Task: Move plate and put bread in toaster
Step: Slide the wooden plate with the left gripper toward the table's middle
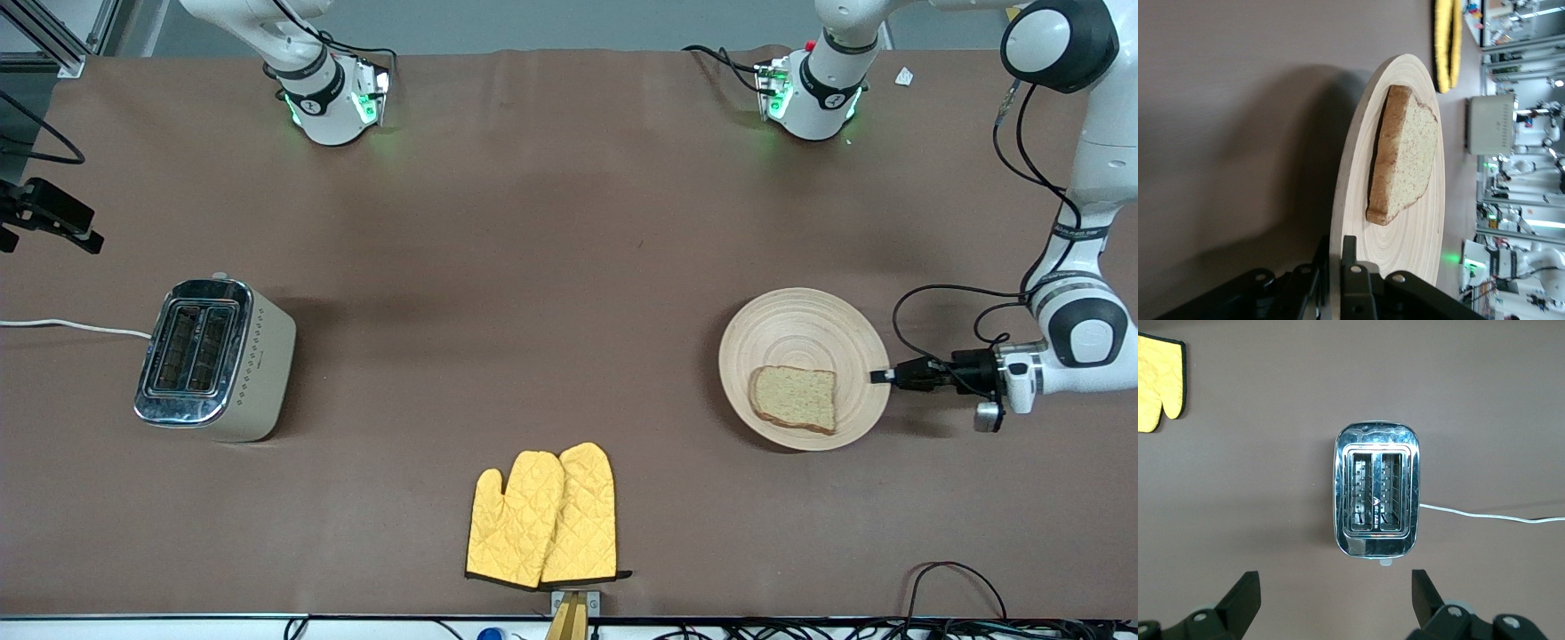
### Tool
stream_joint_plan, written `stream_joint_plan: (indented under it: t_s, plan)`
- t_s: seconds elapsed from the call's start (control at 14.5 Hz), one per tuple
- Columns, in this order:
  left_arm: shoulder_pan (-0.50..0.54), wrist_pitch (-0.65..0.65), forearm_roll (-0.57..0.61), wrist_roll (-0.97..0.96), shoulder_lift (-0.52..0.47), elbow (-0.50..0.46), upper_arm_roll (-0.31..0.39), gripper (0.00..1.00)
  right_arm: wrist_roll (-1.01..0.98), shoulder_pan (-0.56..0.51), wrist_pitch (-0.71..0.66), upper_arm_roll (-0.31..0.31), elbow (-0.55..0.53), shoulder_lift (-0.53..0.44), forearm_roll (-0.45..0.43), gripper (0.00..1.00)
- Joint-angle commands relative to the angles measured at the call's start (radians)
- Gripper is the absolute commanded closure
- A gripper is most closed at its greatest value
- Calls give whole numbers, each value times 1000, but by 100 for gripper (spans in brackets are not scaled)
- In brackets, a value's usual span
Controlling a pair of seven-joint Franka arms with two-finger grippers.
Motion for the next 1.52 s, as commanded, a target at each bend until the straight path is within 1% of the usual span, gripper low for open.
stream_joint_plan:
  t_s: [0.0, 0.07, 0.21, 0.41, 0.48, 0.62, 0.76, 0.83, 0.9, 1.1, 1.24, 1.45]
  plan:
    - [5, -25, -19, -15, -47, -35, -81, 98, 8, -4, -6, 6, 9, 1, -11, 0]
    - [3, -14, -28, -36, -59, -61, -116, 97, 8, -4, -6, 6, 9, 2, -11, 0]
    - [5, 58, -52, -58, -61, -128, -200, 97, 8, -4, -9, 6, 9, 2, -11, 0]
    - [-11, 249, -74, -58, -55, -215, -332, 98, 8, -2, -7, 6, 9, 1, -12, 0]
    - [-34, 305, -77, -59, -49, -228, -355, 98, 8, -2, -7, 6, 9, 1, -12, 0]
    - [-113, 386, -106, -64, -49, -245, -368, 99, 8, -2, -7, 6, 9, 1, -12, 0]
    - [-207, 446, -212, -63, -46, -254, -368, 99, 8, -2, -7, 6, 9, 1, -11, 0]
    - [-254, 501, -255, -62, -46, -263, -368, 99, 8, -2, -7, 6, 9, 1, -11, 0]
    - [-285, 533, -273, -62, -38, -263, -368, 100, 8, -4, -7, 6, 9, 1, -12, 0]
    - [-353, 595, -321, -62, -6, -263, -366, 100, 8, -2, -7, 6, 9, 2, -9, 0]
    - [-399, 644, -348, -62, -1, -262, -365, 99, 8, -4, -9, 6, 9, 1, -11, 0]
    - [-425, 673, -375, -62, 22, -256, -362, 98, 8, -4, -9, 6, 9, 1, -9, 0]
